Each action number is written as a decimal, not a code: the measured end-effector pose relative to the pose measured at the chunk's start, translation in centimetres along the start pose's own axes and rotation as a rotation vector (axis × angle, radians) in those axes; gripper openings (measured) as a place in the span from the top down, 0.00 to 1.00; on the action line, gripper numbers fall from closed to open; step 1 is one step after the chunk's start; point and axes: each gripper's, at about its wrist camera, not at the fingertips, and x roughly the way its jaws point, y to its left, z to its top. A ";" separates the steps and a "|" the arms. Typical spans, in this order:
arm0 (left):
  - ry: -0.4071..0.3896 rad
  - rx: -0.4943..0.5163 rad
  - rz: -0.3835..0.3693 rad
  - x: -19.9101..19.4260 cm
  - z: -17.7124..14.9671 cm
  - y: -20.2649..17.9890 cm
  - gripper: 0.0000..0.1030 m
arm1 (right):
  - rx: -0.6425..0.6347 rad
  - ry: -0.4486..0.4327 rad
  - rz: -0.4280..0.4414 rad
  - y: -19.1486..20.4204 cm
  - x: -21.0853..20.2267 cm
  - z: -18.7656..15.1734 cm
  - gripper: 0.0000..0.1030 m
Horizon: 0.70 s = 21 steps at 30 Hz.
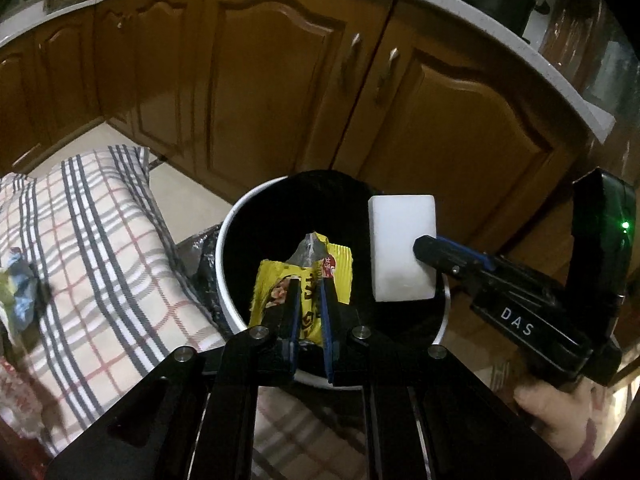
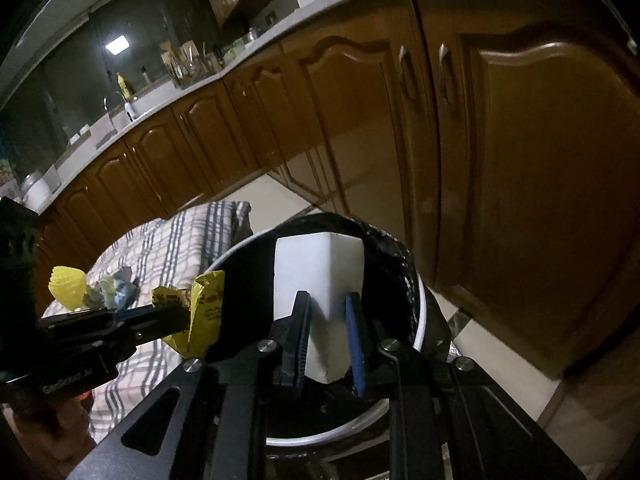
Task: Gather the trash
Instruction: 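Carry both items over the bin and open both tools to drop them, then grasp the yellow foam net with the left tool while the right tool grasps crumpled foil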
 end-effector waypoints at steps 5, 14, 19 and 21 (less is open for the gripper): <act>0.016 -0.011 0.010 0.5 0.0 0.1 0.65 | 0.027 0.024 -0.001 -0.8 0.5 0.1 0.73; -0.048 -0.052 0.000 -2.4 -1.6 1.3 0.53 | 0.086 -0.036 0.052 -1.0 -1.3 -0.3 0.31; -0.126 -0.070 0.043 -5.7 -3.4 2.8 0.43 | 0.107 -0.114 0.099 0.6 -2.7 -1.3 0.09; -0.154 -0.075 0.065 -7.1 -4.2 3.5 0.41 | 0.111 -0.126 0.120 1.4 -3.0 -1.7 0.07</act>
